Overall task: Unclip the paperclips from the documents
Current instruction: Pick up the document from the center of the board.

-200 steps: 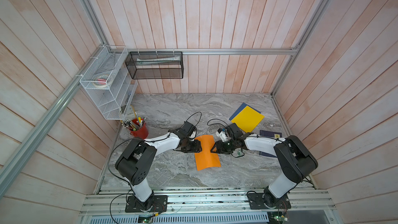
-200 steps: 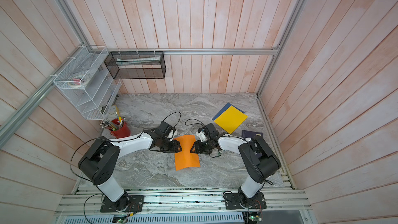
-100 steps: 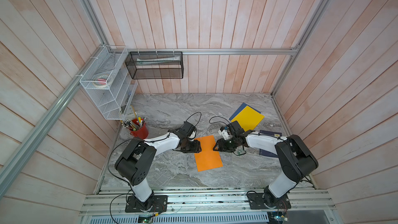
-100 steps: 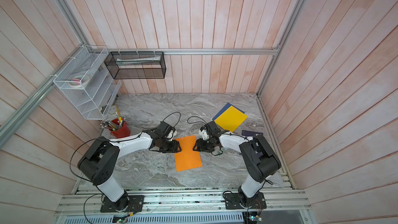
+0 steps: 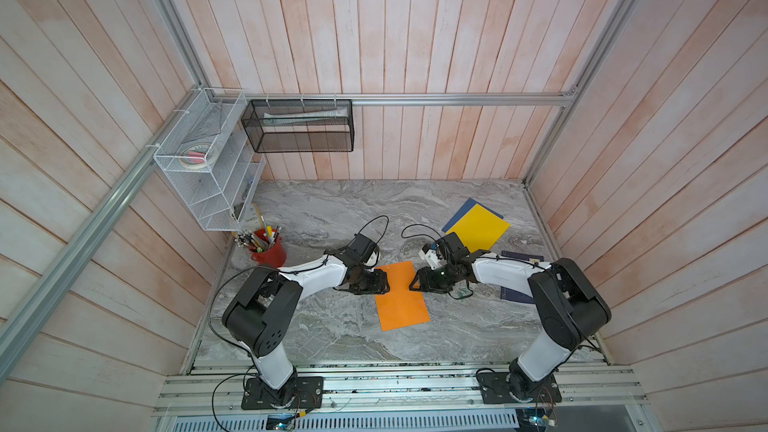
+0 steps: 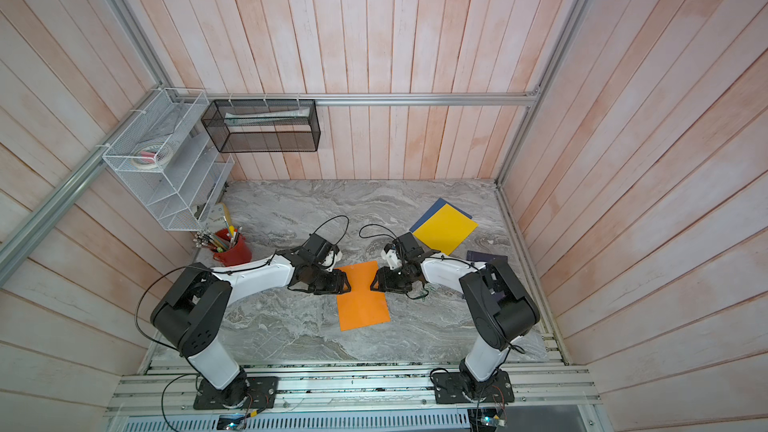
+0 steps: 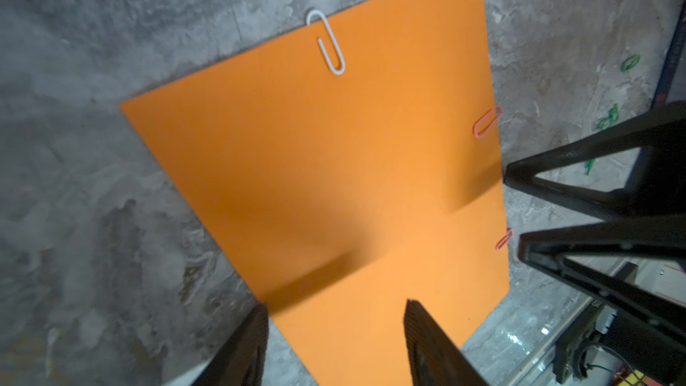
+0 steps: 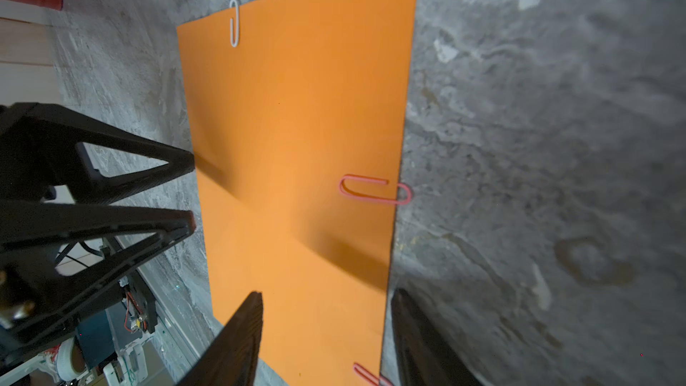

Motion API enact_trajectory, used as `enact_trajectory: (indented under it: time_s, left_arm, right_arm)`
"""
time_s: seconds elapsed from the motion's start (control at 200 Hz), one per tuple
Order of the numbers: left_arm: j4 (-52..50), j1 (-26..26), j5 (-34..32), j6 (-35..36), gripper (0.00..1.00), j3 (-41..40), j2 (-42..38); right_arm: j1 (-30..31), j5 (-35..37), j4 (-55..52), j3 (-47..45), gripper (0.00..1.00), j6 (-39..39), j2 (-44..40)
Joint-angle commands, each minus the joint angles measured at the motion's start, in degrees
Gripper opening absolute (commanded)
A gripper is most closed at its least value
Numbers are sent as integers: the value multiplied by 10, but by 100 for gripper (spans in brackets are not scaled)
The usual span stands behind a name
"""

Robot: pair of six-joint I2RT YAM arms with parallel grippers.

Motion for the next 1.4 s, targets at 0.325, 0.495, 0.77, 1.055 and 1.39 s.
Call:
enact_trajectory:
  time_s: [0.325,0.495,0.77,1.055,1.39]
  left_arm:
    - [12,-2,17,-8,62,9,17]
    - [19,-2,20,-12,62,4,11]
    - [32,-4,32,-18,62,5,10]
    - [41,-11,38,-24,62,4,8]
    - [41,-12,40,-25,62,1,7]
  right_arm:
    - [20,-29,17,-14,62,20,24]
    - [20,-47,54,-26,64,35,16]
    - [26,-70,99,-29,68,57,14]
    - [38,-80,119,-34,69,67,19]
    - [40,-79,124,-36,56,69,21]
